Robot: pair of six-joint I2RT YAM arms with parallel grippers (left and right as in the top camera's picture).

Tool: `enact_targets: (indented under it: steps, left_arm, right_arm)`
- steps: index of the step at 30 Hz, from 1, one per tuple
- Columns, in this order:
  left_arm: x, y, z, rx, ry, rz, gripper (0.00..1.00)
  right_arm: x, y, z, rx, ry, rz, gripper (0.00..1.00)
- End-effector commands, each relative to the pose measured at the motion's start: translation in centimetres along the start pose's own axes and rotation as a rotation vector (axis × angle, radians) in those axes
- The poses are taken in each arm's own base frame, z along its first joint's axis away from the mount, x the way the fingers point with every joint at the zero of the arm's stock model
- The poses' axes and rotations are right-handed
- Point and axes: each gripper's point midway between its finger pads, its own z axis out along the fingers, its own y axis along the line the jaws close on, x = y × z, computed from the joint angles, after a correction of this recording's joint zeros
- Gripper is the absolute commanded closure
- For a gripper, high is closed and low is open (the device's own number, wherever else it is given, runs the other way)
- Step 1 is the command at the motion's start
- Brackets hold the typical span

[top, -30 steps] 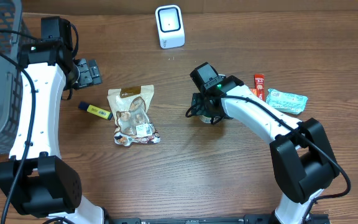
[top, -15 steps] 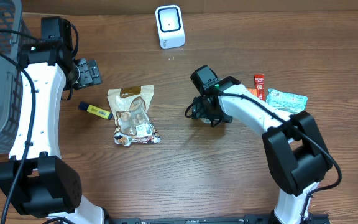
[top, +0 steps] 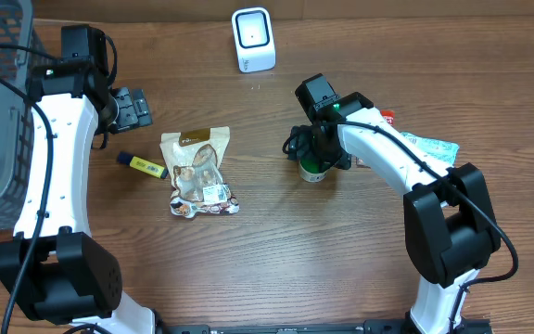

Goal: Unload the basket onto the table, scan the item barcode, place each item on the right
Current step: 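Lift the green-lidded jar with the right gripper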

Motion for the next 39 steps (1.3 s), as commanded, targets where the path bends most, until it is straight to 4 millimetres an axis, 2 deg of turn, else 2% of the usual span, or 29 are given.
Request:
enact_targets:
  steps: [1,8,10,14,24,29,34,36,39]
  left_arm:
    - [-0.1,-0.1,-0.5,-0.004,-0.015,0.012,0.00]
    - [-0.1,-0.1,-0.5,-0.004,-0.015,0.012,0.00]
    - [-0.1,0.0,-0.6,-0.004,-0.016,0.012,0.00]
    - [-0.1,0.0,-0.6,-0.004,-0.016,0.012,0.00]
    - [-0.1,0.0,-0.6,-0.004,-0.016,0.012,0.00]
    - [-0.1,0.0,-0.6,-0.004,-0.016,0.012,0.00]
    - [-0.1,0.0,-0.6,-0.004,-0.016,0.012,0.00]
    - [-0.1,-0.1,-0.5,-0.004,-0.015,0.012,0.00]
    - [-0.1,-0.1,-0.5,-0.004,-0.015,0.012,0.00]
  right_arm:
    - [-0.2,0.3,0.1,-0.003,0.007,-0.009,0.14]
    - [0.5,-0.1,2.1,0.025,0.050,-0.024,0.15]
    - [0.8,-0.5,3.3,0.044,0.076,-0.023,0.15]
    - [0.8,-0.4,3.2,0.043,0.075,-0.022,0.20]
    - [0.4,-0.2,2.3,0.044,0.076,-0.022,0.15]
    - [0.4,-0.1,2.2,0.043,0.075,-0.022,0.16]
    - [0.5,-0.2,2.2,0.046,0.079,-0.022,0.27]
    - [0.4,-0.2,2.1,0.045,0.078,-0.022,0.36]
    - [0.3,0.0,1.6,0.042,0.073,-0.022,0.43]
